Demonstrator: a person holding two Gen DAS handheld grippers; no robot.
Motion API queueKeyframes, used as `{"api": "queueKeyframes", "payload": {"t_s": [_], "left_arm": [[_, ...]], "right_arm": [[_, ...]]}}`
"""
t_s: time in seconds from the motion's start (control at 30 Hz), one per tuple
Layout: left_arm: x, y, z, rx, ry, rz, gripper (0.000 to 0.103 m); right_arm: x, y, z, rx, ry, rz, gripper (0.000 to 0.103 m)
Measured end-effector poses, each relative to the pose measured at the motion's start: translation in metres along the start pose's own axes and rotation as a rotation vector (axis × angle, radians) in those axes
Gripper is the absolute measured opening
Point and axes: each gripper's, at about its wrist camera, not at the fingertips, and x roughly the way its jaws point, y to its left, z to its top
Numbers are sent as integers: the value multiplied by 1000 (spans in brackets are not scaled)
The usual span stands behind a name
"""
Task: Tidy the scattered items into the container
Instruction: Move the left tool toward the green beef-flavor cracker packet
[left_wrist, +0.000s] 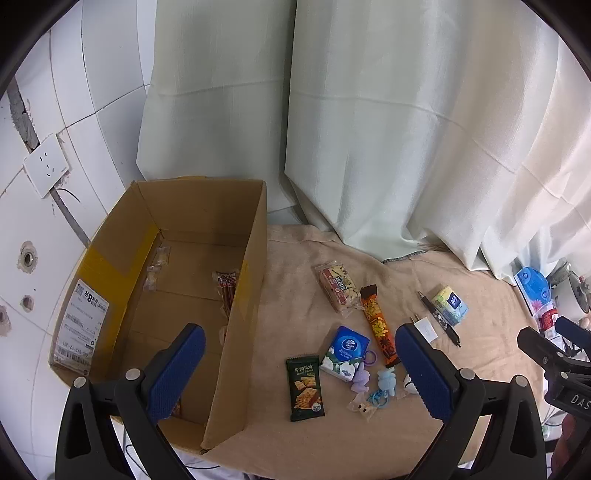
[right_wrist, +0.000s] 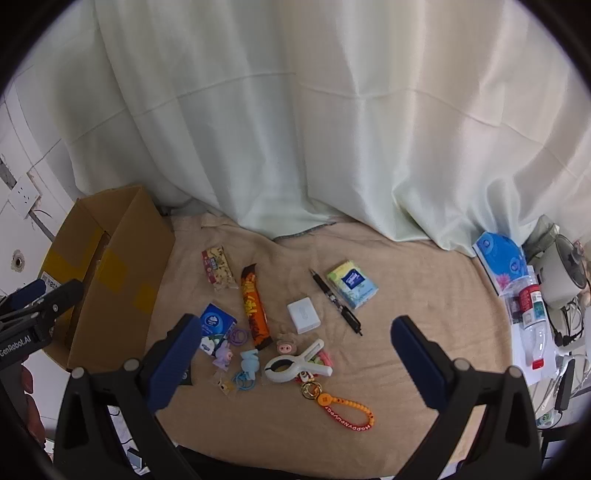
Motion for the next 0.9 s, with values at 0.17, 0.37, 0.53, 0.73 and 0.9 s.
{"api": "queueKeyframes", "payload": {"t_s": [0.17, 0.37, 0.53, 0.73, 0.9], "left_arm": [[-2, 0, -2, 2, 1, -3, 103], [-4, 1, -2, 5, -4, -13, 103], [-9, 2, -2, -1, -15, -18, 103], [-9, -5, -3, 27, -14, -14, 103], [-4, -14, -4, 34, -25, -11, 103]], "right_arm": [[-5, -2, -5, 2, -11, 3, 103], [-7, -1, -7, -5, -16, 15, 103], [-11, 3, -9, -31, -29, 6, 103], [-11, 3, -8, -40, -27, 7, 103], [-5, -3, -9, -36, -14, 16, 103]]}}
